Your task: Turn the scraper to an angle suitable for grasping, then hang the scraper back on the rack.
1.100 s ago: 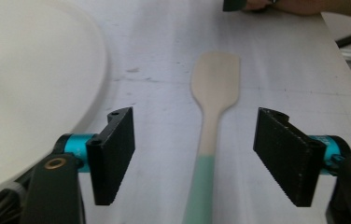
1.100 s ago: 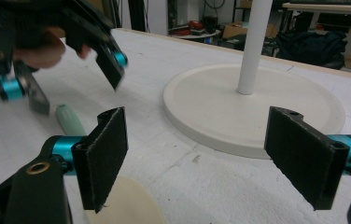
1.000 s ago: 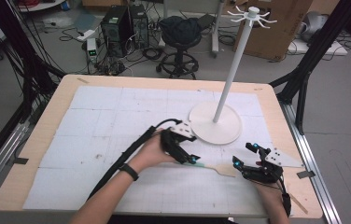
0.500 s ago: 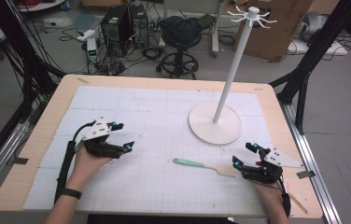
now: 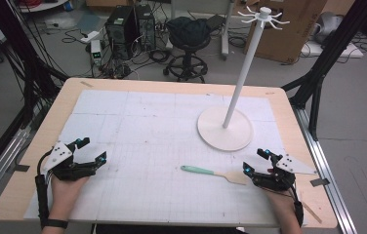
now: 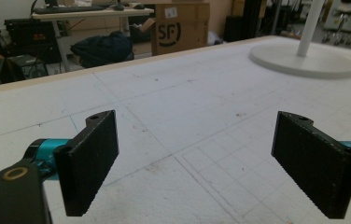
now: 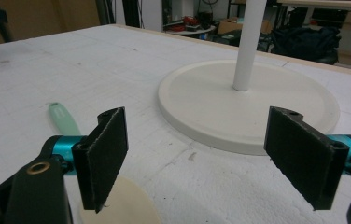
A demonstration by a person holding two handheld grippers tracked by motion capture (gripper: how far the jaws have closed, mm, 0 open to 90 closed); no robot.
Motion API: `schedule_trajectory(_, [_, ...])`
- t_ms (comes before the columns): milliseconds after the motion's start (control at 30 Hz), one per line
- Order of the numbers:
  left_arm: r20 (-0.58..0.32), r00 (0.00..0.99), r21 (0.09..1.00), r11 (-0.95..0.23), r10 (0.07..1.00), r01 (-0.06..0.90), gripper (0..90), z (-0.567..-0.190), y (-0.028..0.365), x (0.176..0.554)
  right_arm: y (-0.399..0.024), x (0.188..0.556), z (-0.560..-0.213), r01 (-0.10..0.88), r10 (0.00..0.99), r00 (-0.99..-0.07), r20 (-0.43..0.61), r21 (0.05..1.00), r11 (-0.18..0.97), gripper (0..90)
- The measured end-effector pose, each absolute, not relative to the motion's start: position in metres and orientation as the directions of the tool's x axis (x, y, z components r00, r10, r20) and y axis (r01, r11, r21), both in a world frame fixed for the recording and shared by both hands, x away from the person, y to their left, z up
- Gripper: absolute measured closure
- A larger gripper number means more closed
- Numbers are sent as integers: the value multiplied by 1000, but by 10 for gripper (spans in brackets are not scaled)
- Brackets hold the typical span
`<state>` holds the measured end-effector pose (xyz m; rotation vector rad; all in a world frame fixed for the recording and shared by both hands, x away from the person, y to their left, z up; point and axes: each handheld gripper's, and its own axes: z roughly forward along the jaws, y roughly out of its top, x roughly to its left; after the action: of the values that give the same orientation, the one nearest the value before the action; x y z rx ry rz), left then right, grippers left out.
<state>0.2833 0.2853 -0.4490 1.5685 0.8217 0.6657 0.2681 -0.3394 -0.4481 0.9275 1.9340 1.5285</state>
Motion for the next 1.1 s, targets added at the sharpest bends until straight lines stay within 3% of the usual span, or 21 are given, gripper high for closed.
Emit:
schedule_trajectory(567, [-27,596,989,-65,803,133,146,-450,286,283,-338,270,-447,218,728,-685,30,962,165,182])
schedule_trajectory(1100, [-32,593,989,-60,804,135,146,-450,286,283,-297,292,-430,201,465,-885,5,906,374,251])
